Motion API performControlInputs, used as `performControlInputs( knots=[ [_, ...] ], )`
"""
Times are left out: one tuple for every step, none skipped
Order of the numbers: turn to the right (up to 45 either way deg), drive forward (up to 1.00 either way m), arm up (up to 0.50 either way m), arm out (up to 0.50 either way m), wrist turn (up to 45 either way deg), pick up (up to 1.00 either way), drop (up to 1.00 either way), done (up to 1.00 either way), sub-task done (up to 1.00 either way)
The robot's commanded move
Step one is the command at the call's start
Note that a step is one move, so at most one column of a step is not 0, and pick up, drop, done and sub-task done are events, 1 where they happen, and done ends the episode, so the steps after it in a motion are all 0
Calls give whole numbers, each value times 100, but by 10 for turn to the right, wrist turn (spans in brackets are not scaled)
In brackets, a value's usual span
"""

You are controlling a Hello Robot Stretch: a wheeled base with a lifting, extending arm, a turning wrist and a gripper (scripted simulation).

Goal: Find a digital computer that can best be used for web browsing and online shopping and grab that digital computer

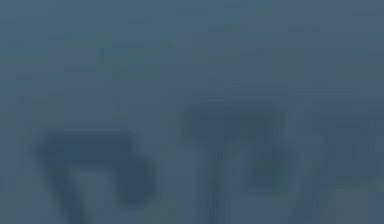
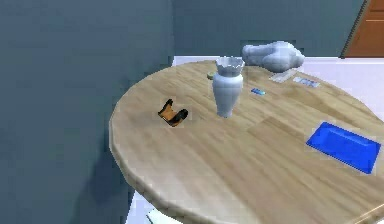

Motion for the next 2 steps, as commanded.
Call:
performControlInputs(
  knots=[
    [0, 0, 10, 0, 0, 0, 0, 0, 0],
    [0, 0, 0, 16, 0, 0, 0, 0, 0]
  ],
)
